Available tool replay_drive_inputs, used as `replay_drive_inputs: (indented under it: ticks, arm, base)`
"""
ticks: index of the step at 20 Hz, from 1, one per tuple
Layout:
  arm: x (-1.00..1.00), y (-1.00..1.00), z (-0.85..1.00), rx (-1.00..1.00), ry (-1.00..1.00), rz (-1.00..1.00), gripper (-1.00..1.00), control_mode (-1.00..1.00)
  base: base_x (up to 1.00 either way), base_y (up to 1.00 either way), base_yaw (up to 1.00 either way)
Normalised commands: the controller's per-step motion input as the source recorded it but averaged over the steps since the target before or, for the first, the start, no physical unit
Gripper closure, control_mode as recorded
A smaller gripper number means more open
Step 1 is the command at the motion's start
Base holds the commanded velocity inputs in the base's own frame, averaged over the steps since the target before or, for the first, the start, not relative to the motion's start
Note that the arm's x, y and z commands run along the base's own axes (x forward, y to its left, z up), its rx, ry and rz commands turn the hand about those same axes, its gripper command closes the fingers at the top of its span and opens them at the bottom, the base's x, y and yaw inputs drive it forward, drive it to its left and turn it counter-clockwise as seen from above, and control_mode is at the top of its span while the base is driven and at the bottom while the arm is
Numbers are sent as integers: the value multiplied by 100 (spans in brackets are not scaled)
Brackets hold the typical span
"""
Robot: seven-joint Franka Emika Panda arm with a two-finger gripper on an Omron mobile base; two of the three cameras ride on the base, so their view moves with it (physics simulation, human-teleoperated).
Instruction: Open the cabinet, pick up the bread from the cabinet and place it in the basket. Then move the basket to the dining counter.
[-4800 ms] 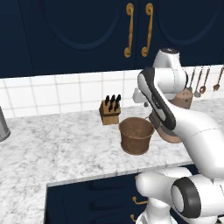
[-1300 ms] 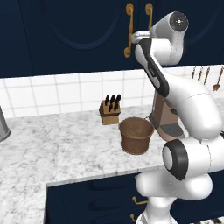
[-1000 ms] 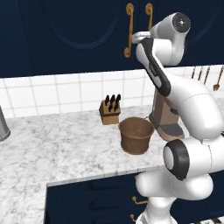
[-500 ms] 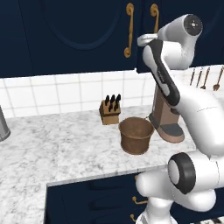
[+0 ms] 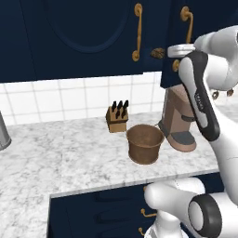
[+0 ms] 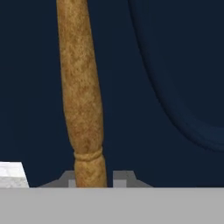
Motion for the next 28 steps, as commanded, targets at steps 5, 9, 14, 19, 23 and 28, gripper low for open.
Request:
replay_drive_inputs:
  ticks: [5,9,14,19,23,28]
  arm:
    - [-100,-85,0,6,3,8,100,-100]
    - [-80,-100,-19,11,4,5,100,-100]
    - [-21,-100,-8,20,6,7,100,-100]
    - [-12,-9,-3,1,0,-1,-100,-100]
    - [-5,0,0,0,0,0,-100,-100]
    - [-63,-3,8,-2,0,-11,-100,-100]
  base:
    - [0,0,0]
    - [0,0,0]
    - [0,0,0]
    - [0,0,0]
    - [0,0,0]
    - [0,0,0]
